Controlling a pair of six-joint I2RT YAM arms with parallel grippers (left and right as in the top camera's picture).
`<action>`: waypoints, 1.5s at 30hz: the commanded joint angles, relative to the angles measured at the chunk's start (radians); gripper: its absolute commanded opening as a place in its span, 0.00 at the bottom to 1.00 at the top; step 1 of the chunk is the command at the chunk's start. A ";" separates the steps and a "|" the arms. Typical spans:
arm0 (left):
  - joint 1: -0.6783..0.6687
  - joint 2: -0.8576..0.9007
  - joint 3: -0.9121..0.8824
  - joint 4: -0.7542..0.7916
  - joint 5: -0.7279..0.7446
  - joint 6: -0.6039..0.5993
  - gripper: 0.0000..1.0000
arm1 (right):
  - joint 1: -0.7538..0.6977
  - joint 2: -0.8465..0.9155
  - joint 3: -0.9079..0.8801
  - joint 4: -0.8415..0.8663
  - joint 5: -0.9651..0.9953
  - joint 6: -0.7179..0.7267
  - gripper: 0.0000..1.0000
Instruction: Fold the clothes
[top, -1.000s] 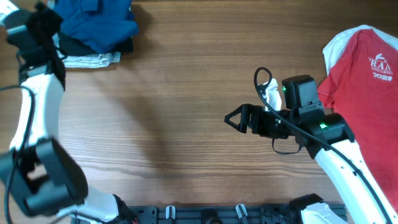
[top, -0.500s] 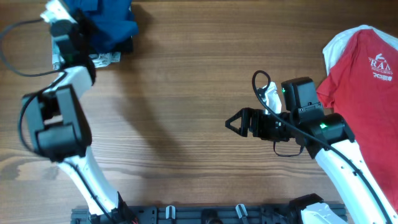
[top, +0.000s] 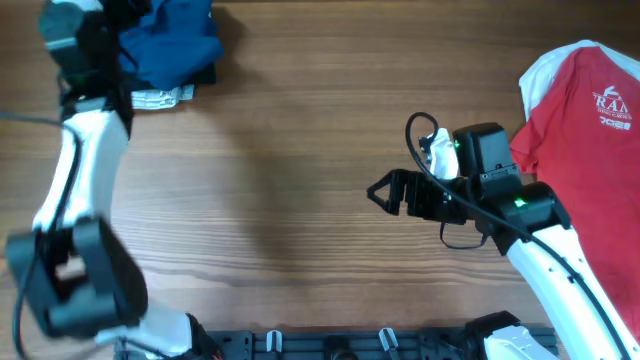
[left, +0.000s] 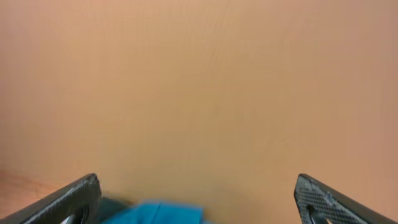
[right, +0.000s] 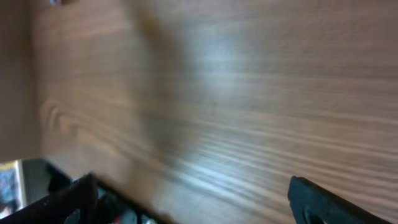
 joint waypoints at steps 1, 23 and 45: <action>-0.012 -0.215 0.001 -0.186 0.043 -0.109 1.00 | -0.002 -0.060 0.081 0.002 0.128 0.023 0.99; -0.011 -1.218 -0.232 -1.582 0.592 -0.001 1.00 | -0.002 -0.877 0.221 -0.553 0.462 0.229 0.96; -0.011 -1.307 -0.508 -1.475 0.591 -0.002 1.00 | -0.002 -0.986 0.137 -0.655 0.652 1.313 1.00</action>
